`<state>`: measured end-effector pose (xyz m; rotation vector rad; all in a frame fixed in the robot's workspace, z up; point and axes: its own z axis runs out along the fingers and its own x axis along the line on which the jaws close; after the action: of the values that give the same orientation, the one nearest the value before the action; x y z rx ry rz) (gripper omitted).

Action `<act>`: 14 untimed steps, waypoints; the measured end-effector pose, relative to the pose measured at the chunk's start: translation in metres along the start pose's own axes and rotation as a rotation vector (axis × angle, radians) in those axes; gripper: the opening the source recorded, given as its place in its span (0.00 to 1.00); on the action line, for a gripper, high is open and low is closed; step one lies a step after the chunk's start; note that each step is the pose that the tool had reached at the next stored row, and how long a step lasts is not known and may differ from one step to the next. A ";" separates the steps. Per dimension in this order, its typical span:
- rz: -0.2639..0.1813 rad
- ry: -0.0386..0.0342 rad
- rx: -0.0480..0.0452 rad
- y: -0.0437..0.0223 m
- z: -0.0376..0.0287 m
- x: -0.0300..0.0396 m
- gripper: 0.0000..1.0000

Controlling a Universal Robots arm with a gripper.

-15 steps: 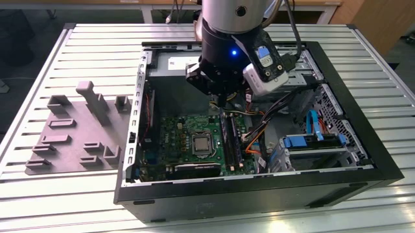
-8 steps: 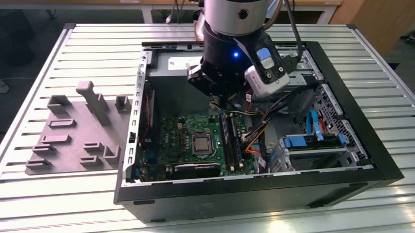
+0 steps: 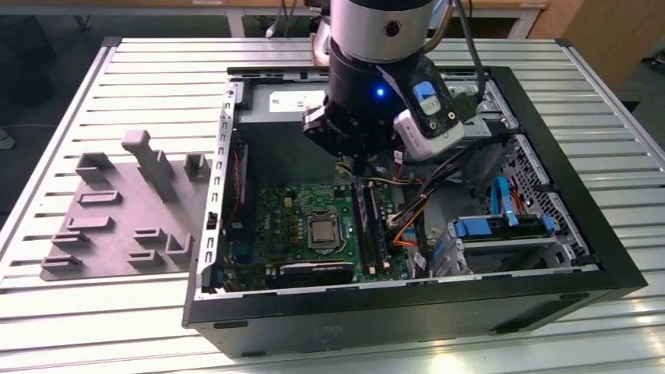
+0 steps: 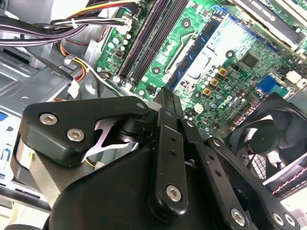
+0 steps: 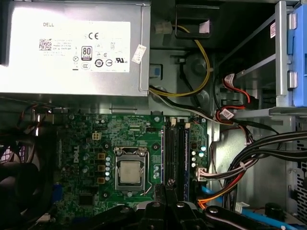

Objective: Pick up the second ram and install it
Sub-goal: 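Insert the second ram into the second slot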

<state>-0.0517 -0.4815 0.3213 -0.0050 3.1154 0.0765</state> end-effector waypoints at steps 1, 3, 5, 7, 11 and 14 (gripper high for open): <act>0.000 0.0000 0.0001 0.0000 0.0005 -0.0001 0.11; 0.000 0.0000 0.0000 -0.0001 0.0016 -0.0003 0.11; 0.000 0.0000 0.0000 -0.0001 0.0026 -0.0004 0.11; 0.000 0.0000 0.0000 -0.0002 0.0037 -0.0005 0.11; 0.000 0.0000 0.0000 -0.0003 0.0057 -0.0006 0.11; 0.000 0.0000 0.0001 -0.0004 0.0071 -0.0006 0.11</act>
<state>-0.0509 -0.4816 0.3142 -0.0049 3.1154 0.0764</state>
